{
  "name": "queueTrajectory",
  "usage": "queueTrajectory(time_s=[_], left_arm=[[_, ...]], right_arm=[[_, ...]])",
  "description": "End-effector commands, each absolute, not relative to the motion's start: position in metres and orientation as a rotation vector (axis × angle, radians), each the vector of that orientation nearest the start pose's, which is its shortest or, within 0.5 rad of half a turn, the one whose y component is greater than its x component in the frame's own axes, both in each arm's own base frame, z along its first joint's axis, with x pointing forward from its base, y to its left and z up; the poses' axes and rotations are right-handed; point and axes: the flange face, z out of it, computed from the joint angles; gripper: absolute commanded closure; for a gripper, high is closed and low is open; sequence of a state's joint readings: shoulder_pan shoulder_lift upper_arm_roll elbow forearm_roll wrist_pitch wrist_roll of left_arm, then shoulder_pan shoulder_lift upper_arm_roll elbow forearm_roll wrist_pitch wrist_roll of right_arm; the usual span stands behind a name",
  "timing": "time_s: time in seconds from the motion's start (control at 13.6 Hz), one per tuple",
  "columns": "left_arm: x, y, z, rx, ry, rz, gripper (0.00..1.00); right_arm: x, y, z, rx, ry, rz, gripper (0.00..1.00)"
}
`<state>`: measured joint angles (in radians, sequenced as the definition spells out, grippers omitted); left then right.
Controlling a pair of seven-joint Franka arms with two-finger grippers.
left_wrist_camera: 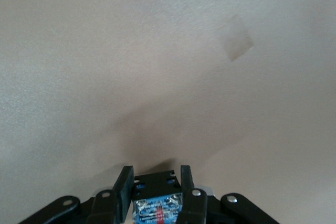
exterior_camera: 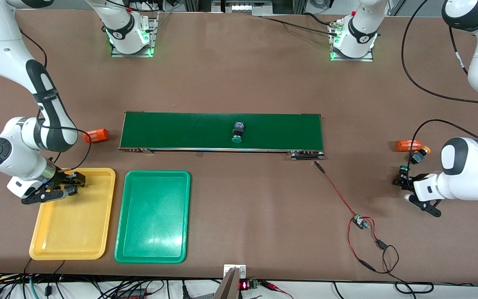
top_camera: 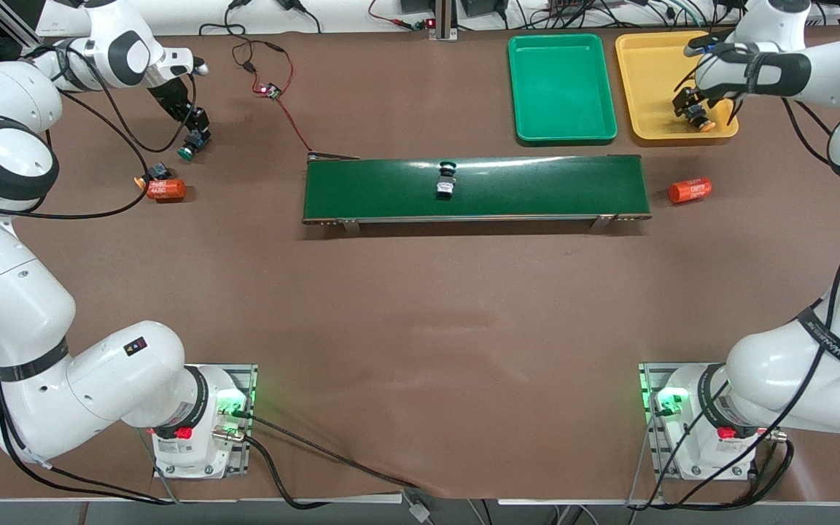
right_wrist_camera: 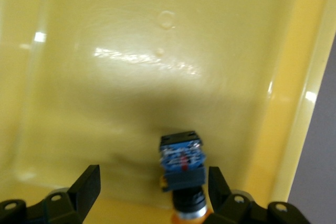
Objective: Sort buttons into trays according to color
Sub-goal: 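Open the right gripper to drop the button into the yellow tray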
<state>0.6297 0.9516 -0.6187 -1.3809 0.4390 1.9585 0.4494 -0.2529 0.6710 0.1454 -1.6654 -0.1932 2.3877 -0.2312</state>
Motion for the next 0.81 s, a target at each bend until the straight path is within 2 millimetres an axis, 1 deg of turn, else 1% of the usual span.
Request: queueTrajectory(time_s=[0.0, 0.15, 0.22, 0.29, 0.37, 0.51, 0.59, 0.73], left_arm=[[0.697, 0.089, 0.247, -3.171, 0.798, 0.33, 1.0], [0.695, 0.057, 0.278, -3.185, 0.728, 0.378, 1.0], [0.692, 0.038, 0.29, -3.198, 0.675, 0.418, 1.0], [0.688, 0.02, 0.299, -3.21, 0.632, 0.458, 1.0], [0.686, 0.004, 0.307, -3.22, 0.591, 0.481, 1.0], [0.682, -0.021, 0.315, -3.241, 0.533, 0.489, 1.0], [0.678, -0.033, 0.314, -3.24, 0.509, 0.501, 1.0], [0.672, -0.053, 0.316, -3.247, 0.478, 0.506, 1.0]], right_arm=[[0.673, -0.054, 0.281, -3.142, -0.281, 0.03, 0.09], [0.665, -0.041, 0.307, -3.111, -0.192, 0.095, 0.09], [0.661, -0.032, 0.317, -3.088, -0.165, 0.122, 0.09], [0.657, -0.025, 0.333, -3.073, -0.145, 0.143, 0.09], [0.652, -0.02, 0.345, -3.064, -0.111, 0.174, 0.09], [0.642, -0.005, 0.367, -3.063, -0.041, 0.232, 0.09], [0.639, 0.007, 0.377, -3.065, -0.018, 0.245, 0.09], [0.63, 0.029, 0.396, -3.035, 0.081, 0.281, 0.09]])
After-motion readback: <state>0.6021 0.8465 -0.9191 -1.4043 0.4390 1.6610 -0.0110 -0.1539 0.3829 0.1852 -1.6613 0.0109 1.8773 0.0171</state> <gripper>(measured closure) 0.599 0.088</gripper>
